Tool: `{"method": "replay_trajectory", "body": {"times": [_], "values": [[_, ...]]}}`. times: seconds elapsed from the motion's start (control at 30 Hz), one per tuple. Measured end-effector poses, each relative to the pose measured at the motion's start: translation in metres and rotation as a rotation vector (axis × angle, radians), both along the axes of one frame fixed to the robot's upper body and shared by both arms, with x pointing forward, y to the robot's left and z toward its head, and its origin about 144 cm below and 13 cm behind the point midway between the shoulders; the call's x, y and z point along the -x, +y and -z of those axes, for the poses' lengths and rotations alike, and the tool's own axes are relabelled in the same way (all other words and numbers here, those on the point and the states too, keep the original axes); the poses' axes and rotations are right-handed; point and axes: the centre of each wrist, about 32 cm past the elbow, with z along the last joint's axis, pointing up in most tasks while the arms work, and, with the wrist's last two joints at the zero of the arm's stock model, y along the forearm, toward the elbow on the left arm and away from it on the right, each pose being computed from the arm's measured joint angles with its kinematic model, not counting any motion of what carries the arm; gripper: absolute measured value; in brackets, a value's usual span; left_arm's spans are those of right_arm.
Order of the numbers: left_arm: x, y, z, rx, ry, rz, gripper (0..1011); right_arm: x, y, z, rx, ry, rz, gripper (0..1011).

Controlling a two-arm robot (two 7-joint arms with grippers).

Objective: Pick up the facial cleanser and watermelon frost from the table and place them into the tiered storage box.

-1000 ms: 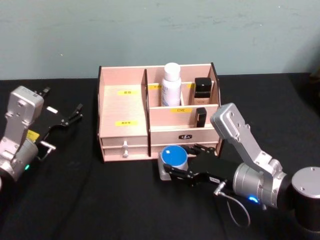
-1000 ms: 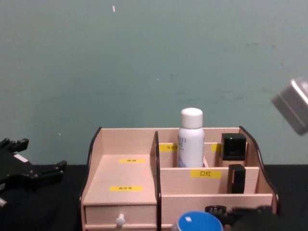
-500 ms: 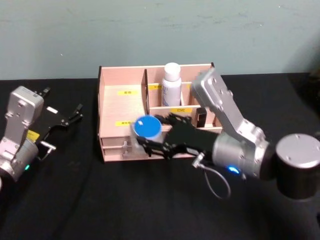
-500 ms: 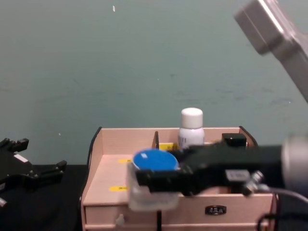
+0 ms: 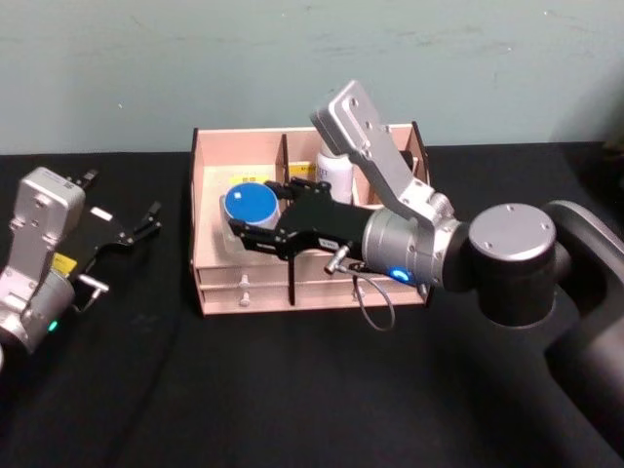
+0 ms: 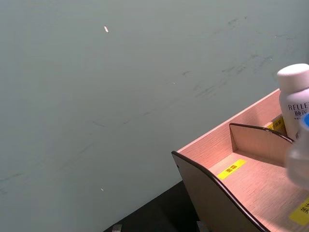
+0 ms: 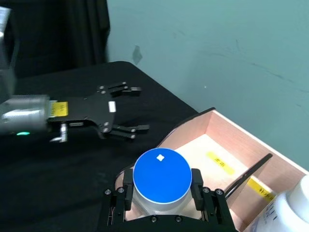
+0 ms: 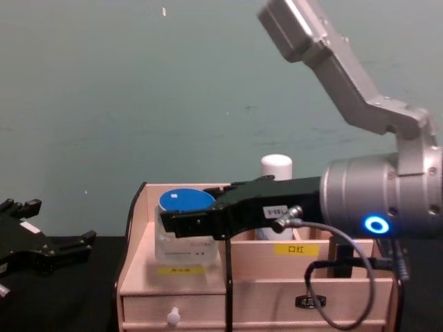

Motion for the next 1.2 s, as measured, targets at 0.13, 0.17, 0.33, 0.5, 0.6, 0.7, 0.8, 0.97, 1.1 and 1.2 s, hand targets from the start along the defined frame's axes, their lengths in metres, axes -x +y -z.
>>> {"method": "replay_trajectory", "body": {"times": [0.13, 0.17, 0.33, 0.5, 0.6, 0.7, 0.8, 0.97, 1.1, 1.2], "values": [[0.000, 0.000, 0.000, 0.000, 0.000, 0.000, 1001, -0.011, 0.004, 0.002, 0.000, 0.000, 0.019, 708], [0.000, 0.000, 0.000, 0.000, 0.000, 0.000, 1001, -0.013, 0.005, 0.002, 0.000, -0.001, 0.023, 708], [0.000, 0.000, 0.000, 0.000, 0.000, 0.000, 1001, -0.026, 0.009, 0.004, 0.001, -0.003, 0.050, 708], [0.000, 0.000, 0.000, 0.000, 0.000, 0.000, 1001, -0.037, 0.011, 0.006, 0.000, 0.001, 0.068, 708], [0.000, 0.000, 0.000, 0.000, 0.000, 0.000, 1001, -0.043, 0.013, 0.007, 0.001, 0.004, 0.074, 708], [0.000, 0.000, 0.000, 0.000, 0.000, 0.000, 1001, -0.049, 0.016, 0.010, 0.005, 0.007, 0.076, 708], [0.000, 0.000, 0.000, 0.000, 0.000, 0.000, 1001, -0.052, 0.018, 0.011, 0.006, 0.010, 0.074, 708], [0.000, 0.000, 0.000, 0.000, 0.000, 0.000, 1001, -0.055, 0.023, 0.013, 0.017, 0.017, 0.065, 708], [0.000, 0.000, 0.000, 0.000, 0.000, 0.000, 1001, -0.057, 0.025, 0.013, 0.031, 0.022, 0.064, 708], [0.000, 0.000, 0.000, 0.000, 0.000, 0.000, 1001, -0.057, 0.027, 0.014, 0.040, 0.028, 0.065, 708]]}}
